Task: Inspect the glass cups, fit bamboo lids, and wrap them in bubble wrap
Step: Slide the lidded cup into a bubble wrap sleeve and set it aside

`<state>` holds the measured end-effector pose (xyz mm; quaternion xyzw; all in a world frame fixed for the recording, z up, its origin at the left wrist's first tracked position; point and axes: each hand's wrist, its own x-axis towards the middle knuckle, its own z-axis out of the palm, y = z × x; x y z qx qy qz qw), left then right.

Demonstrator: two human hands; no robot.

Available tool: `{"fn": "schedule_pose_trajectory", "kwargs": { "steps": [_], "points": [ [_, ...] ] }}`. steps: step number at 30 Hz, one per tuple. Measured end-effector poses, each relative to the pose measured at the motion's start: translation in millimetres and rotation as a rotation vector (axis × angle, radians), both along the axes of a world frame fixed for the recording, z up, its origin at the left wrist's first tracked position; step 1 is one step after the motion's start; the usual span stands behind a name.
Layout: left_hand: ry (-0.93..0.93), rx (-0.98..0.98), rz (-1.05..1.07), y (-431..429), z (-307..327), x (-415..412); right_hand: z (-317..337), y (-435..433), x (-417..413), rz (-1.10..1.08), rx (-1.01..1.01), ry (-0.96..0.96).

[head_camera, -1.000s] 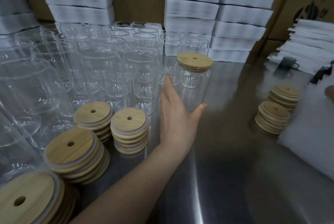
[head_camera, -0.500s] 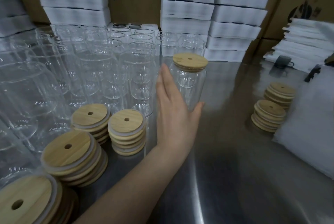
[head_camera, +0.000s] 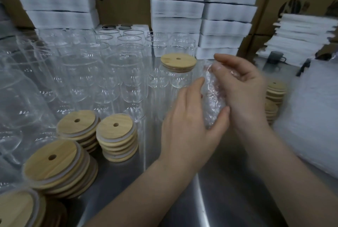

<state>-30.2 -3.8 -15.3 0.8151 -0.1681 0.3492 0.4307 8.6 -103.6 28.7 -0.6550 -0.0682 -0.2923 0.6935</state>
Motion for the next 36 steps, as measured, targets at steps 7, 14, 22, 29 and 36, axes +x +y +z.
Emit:
{"fn": "schedule_pose_trajectory", "kwargs": {
  "steps": [7,14,22,29,36],
  "points": [
    [0.077,-0.156,-0.077,0,-8,7,-7,-6,4,0.178,0.207,0.095],
    [0.161,-0.279,-0.075,5,-10,14,-10,-9,9,0.271,0.29,0.139],
    [0.204,-0.389,-0.093,7,-10,19,-9,-19,10,0.335,0.032,0.177],
    [0.172,-0.413,-0.121,9,-10,23,-9,-26,10,0.383,-0.251,0.173],
    [0.211,-0.533,-0.177,10,-8,23,-9,-32,12,0.485,-0.265,0.176]
  ]
}}
